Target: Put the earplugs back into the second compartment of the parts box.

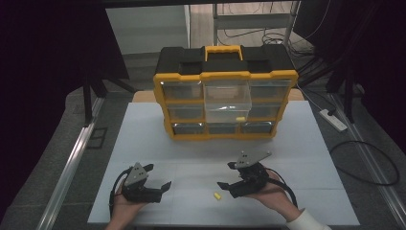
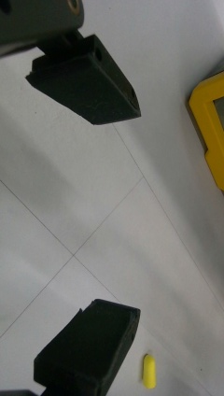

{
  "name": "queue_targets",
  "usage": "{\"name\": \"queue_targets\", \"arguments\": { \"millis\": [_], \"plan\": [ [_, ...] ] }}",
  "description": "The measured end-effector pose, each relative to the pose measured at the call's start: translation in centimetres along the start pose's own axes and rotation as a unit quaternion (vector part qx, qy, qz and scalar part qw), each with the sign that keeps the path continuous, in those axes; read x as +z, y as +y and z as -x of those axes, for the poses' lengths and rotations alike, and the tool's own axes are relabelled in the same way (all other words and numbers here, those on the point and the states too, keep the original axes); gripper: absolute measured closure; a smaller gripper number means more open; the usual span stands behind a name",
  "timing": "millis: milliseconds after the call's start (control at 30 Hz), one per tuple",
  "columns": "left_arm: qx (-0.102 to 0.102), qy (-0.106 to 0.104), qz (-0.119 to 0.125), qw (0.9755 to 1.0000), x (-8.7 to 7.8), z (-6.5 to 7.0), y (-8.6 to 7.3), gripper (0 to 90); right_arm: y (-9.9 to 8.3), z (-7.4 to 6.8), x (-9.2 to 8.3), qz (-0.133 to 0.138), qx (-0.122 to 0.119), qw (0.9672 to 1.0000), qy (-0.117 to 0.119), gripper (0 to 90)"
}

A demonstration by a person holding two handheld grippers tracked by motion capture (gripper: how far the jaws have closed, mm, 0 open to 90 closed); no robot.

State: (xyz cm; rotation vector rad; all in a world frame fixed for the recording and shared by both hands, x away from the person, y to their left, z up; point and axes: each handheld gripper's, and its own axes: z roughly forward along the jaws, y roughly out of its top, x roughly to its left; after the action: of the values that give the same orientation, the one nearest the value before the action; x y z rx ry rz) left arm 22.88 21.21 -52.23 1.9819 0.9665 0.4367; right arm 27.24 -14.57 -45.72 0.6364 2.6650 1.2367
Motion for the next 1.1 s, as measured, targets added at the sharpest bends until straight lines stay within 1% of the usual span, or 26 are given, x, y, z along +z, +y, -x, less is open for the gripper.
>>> {"name": "queue_targets", "arguments": {
  "millis": [67,100,167,233,333,400,500,533,567,633,767,833,900,967,1033,1067,1100],
  "plan": [
    [0.0,-0.001,0.0,1.0,0.0,0.0,0.0,6.7,-0.1,-0.2,0.4,-0.01,-0.003,0.9999,0.004,25.0],
    [0.0,-0.001,0.001,1.0,0.0,0.0,0.0,6.7,-0.2,-0.3,0.7,-0.019,-0.005,0.9998,0.005,25.0],
    [-0.001,-0.001,0.002,1.0,0.0,0.0,0.0,6.8,-0.3,-0.5,1.1,-0.027,-0.005,0.9996,0.007,25.0],
    [-0.001,-0.002,0.002,1.0,0.0,0.0,0.0,6.8,-0.5,-0.8,1.8,-0.042,-0.012,0.999,0.01,24.9],
    [-0.002,-0.002,0.0,1.0,0.0,0.0,0.0,6.8,-0.7,-1.1,2.7,-0.063,-0.026,0.9976,0.009,24.3],
    [0.0,-0.002,0.0,1.0,0.0,0.0,0.0,6.8,-0.9,-1.1,3.2,-0.076,-0.027,0.9967,0.008,24.3],
    [0.0,-0.002,-0.001,1.0,0.0,0.0,0.0,6.8,-1.2,-1.1,3.8,-0.087,-0.026,0.9959,0.008,24.3],
    [0.0,-0.002,-0.001,1.0,0.0,0.0,0.0,6.8,-1.3,-1.2,4.2,-0.098,-0.032,0.9947,0.005,24.3],
    [0.0,-0.002,-0.001,1.0,0.0,0.0,0.0,6.8,-1.3,-1.2,4.2,-0.098,-0.032,0.9947,0.005,24.3],
    [0.001,-0.003,0.0,1.0,0.0,0.1,0.0,6.8,-1.5,-1.4,4.6,-0.107,-0.035,0.9936,0.004,24.1],
    [0.002,-0.004,-0.001,1.0,0.0,0.0,0.0,6.8,-1.8,-1.7,5.1,-0.121,-0.044,0.9917,0.008,24.0],
    [0.002,-0.004,-0.001,1.0,0.0,0.1,0.0,6.8,-1.9,-1.7,5.4,-0.123,-0.045,0.9913,0.009,24.1],
    [0.002,-0.003,-0.001,1.0,0.0,0.1,0.0,6.8,-2.1,-1.8,5.8,-0.134,-0.048,0.9898,0.009,24.4],
    [0.002,-0.004,-0.001,1.0,0.0,0.1,0.0,6.8,-2.2,-1.8,5.8,-0.136,-0.05,0.9894,0.009,24.5],
    [0.002,-0.003,-0.001,1.0,0.0,0.1,0.0,6.8,-2.4,-2.0,6.1,-0.144,-0.054,0.988,0.005,24.4],
    [0.002,-0.003,-0.001,1.0,0.0,0.1,0.0,6.8,-2.4,-2.1,6.2,-0.147,-0.055,0.9877,0.005,25.2],
    [0.002,-0.004,0.0,1.0,0.0,0.1,0.0,6.8,-2.5,-2.2,6.3,-0.149,-0.057,0.9872,0.009,28.5]
  ]
}}
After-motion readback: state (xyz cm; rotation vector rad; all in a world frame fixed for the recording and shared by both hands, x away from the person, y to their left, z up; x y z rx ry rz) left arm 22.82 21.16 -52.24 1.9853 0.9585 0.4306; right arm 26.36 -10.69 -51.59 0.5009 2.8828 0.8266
